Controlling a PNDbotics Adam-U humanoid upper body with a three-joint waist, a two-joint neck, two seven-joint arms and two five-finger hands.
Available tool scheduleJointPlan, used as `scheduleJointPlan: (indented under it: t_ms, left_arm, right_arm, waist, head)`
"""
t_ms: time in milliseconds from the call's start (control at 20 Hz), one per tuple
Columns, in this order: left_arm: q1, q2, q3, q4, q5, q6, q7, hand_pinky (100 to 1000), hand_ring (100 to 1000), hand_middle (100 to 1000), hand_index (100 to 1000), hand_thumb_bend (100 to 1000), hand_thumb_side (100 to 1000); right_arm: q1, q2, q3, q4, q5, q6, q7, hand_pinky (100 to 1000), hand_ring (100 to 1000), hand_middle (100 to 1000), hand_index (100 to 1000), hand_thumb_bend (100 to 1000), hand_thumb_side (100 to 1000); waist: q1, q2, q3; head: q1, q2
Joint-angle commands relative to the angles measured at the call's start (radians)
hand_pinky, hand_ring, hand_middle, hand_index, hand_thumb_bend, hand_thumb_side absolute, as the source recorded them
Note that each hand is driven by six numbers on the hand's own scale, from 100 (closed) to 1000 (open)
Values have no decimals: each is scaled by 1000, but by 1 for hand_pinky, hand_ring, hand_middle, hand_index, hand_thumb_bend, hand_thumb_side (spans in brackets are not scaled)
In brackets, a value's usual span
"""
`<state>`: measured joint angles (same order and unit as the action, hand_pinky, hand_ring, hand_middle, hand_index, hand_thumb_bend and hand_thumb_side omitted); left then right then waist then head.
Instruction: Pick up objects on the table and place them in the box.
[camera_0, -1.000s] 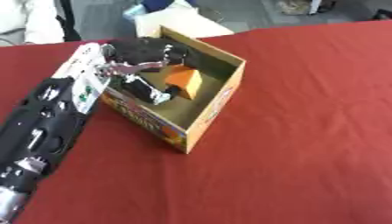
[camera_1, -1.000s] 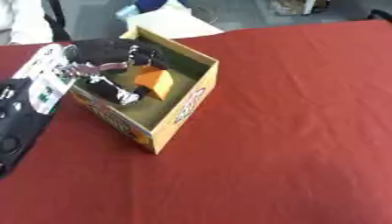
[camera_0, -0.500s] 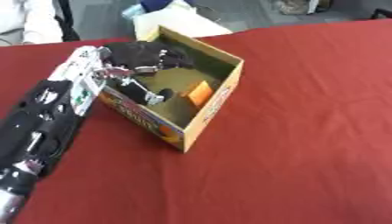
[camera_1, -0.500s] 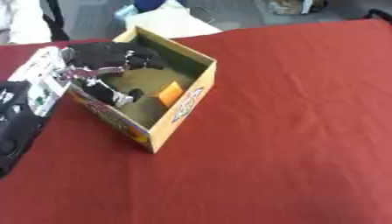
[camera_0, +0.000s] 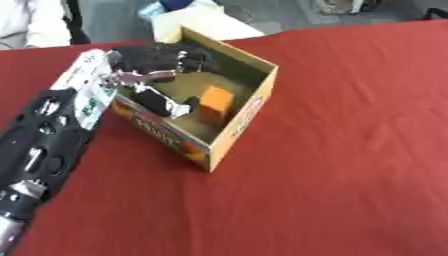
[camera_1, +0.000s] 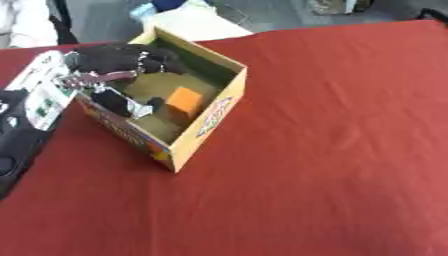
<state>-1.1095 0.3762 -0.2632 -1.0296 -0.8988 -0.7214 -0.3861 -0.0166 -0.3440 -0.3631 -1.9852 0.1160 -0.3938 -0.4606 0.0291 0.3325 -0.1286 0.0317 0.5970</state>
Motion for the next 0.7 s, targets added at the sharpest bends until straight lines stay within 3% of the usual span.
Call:
scheduleJointPlan:
  t_ms: [50, 150, 350, 600, 700]
  left_arm:
    - [-18, 13, 0, -38, 89, -25, -41, 924, 946, 856, 905, 100, 306]
    - [-19, 17, 0, -75, 199, -3, -60, 911, 932, 840, 891, 100, 244]
    - [-13, 50, -6, -205, 439, 70, -146, 883, 896, 825, 886, 100, 266]
    - [26, 113, 22, -432, 756, 216, -244, 843, 852, 798, 868, 100, 345]
    - [55, 144, 37, -533, 875, 276, -258, 833, 840, 788, 859, 100, 427]
  right_arm:
    - [3, -20, -10, -15, -7, -4, 2, 637, 746, 496, 695, 100, 762]
    - [5, -22, -11, -15, -7, -4, 2, 638, 746, 497, 695, 100, 761]
    - [11, -29, -14, -15, -6, -6, -2, 639, 747, 499, 696, 100, 756]
    - [25, -41, -20, -15, -3, -9, -11, 641, 746, 502, 697, 100, 750]
    - [31, -46, -23, -15, -1, -11, -15, 642, 746, 504, 697, 100, 746]
  waist:
    - [-7, -26, 2]
    - [-7, -30, 5]
    - [-8, -43, 13]
    - [-11, -67, 26]
    - [-12, -78, 32]
  head:
    - [-4, 9]
    - [-6, 14]
    - [-12, 25]
    - [-25, 42]
    - [-30, 48]
